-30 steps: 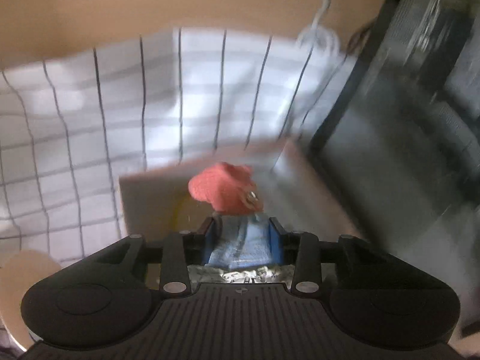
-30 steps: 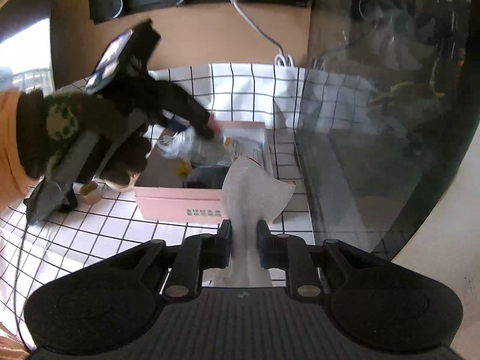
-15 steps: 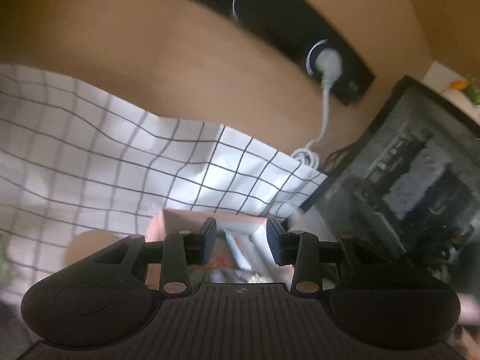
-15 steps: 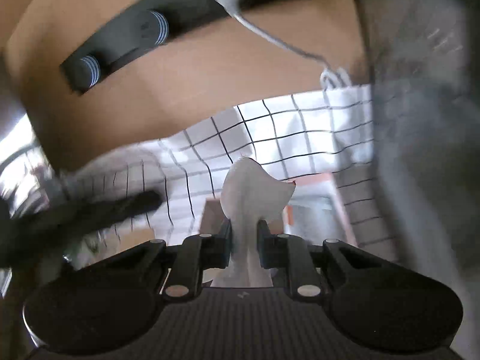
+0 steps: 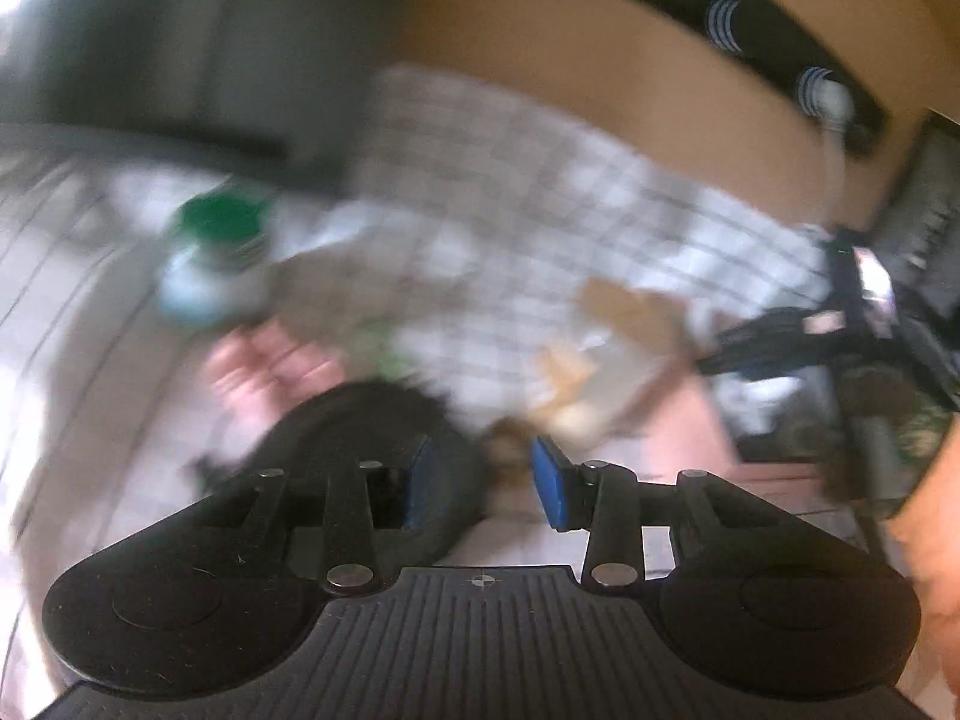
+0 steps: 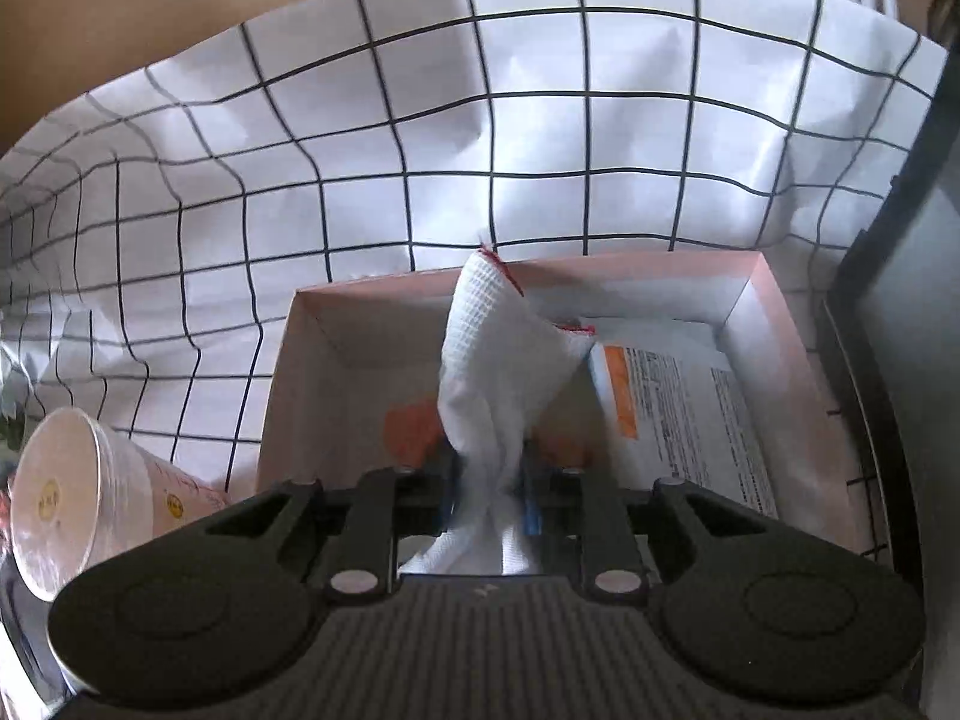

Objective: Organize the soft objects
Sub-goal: 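Carry glove and doll into the pink box and open both tools, then lower the left tool onto the black hat brim and grasp it, then grasp the pink scrunchie with the right tool while the left tool lifts the hat, then carry hat and scrunchie into the pink box and open both tools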

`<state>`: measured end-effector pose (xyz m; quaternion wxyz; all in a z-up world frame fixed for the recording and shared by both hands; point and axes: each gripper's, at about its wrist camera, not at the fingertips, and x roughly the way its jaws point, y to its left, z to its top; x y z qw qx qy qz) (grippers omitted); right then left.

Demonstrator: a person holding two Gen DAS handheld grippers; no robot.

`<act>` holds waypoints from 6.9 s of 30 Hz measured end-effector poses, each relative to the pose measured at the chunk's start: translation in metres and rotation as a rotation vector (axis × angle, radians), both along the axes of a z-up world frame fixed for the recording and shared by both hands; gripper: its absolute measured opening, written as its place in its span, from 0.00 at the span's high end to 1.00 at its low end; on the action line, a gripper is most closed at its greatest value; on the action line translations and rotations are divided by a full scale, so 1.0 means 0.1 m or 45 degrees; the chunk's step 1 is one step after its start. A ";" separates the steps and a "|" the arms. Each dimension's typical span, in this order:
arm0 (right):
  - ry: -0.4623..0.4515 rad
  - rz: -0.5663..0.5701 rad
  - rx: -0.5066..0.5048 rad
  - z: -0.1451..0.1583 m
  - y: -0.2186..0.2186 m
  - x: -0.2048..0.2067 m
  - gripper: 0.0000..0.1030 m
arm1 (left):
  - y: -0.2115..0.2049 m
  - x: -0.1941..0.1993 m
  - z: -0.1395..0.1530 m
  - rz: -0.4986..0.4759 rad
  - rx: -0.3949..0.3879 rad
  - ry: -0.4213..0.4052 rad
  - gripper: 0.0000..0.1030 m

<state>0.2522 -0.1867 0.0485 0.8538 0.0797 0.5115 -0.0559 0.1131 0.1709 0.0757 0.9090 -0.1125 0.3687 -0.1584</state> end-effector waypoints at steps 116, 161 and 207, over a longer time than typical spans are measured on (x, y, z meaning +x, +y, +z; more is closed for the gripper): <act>-0.309 0.710 -0.137 -0.12 2.11 -1.41 0.38 | 0.36 0.31 -0.59 -0.295 -0.178 0.275 0.77; -0.272 0.746 0.084 0.14 2.98 -0.26 0.80 | 2.00 -0.29 0.01 0.305 -0.089 -0.072 0.78; -0.714 -0.008 -0.129 1.68 -0.49 -1.17 0.79 | -2.18 0.96 0.45 -0.690 -0.246 -0.112 0.77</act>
